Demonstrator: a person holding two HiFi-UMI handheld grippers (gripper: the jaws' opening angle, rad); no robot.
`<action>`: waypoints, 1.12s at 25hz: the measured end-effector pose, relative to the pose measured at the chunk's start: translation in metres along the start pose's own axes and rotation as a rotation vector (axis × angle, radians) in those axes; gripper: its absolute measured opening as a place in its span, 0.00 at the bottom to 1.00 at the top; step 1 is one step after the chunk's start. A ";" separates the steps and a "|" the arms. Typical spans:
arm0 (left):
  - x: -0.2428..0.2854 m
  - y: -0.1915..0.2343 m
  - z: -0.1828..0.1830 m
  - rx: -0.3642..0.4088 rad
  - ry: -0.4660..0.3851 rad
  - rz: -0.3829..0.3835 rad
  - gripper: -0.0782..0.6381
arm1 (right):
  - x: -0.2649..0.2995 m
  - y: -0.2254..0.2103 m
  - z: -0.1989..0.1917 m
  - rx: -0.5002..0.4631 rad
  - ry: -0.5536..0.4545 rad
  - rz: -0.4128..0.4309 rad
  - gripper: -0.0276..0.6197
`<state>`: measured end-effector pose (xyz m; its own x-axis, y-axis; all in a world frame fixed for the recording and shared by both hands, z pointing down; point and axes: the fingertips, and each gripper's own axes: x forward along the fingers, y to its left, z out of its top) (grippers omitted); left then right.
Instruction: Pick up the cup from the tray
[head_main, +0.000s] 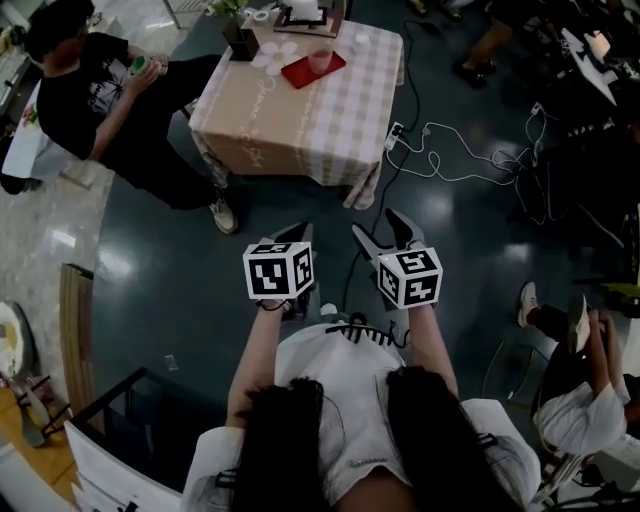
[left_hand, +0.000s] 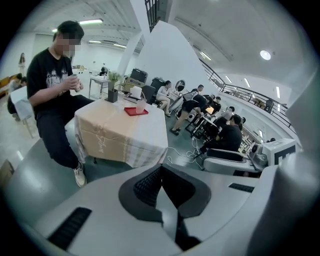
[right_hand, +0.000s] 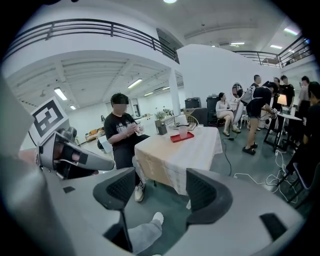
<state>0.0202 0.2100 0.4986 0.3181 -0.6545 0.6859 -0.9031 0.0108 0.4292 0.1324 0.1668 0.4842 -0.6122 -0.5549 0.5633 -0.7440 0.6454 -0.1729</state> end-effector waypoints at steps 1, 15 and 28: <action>0.007 0.005 0.009 -0.005 0.000 -0.003 0.12 | 0.009 -0.004 0.004 0.000 0.008 0.001 0.51; 0.078 0.078 0.153 0.023 0.028 -0.038 0.12 | 0.133 -0.043 0.095 0.032 0.061 -0.058 0.55; 0.098 0.118 0.225 0.040 0.008 -0.047 0.12 | 0.194 -0.048 0.160 0.007 0.009 -0.082 0.62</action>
<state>-0.1201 -0.0230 0.4847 0.3629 -0.6472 0.6705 -0.8978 -0.0501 0.4375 0.0062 -0.0556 0.4730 -0.5470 -0.6010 0.5827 -0.7932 0.5947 -0.1312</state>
